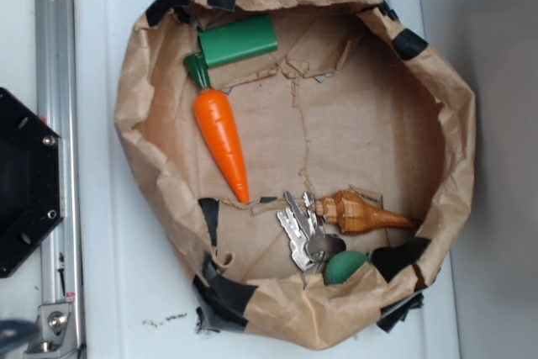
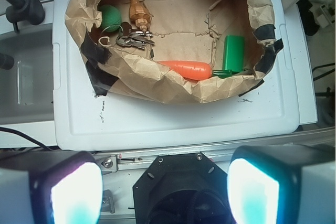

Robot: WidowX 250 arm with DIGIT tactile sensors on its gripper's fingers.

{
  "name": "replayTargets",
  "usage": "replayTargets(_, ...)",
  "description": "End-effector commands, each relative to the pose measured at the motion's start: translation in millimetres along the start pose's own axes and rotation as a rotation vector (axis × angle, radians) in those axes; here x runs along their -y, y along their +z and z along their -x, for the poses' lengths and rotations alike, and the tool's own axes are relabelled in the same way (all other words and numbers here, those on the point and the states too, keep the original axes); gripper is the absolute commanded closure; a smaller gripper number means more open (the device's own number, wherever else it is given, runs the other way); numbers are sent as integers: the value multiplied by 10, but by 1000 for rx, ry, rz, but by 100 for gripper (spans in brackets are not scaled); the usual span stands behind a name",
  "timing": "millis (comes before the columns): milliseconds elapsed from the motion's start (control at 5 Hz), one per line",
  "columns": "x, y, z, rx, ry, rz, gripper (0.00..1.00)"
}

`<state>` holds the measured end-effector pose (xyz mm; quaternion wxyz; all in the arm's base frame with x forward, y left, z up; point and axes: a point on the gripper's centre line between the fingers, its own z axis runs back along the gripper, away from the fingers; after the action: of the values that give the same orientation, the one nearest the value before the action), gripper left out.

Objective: Grab the carrot.

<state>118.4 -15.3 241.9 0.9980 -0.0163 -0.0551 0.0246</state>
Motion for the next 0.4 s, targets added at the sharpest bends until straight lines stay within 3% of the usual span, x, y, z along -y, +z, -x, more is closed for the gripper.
replayTargets(0, 0, 0, 0, 0, 0, 0, 0)
replayTargets(200, -98, -436, -460, -46, -75, -93, 0)
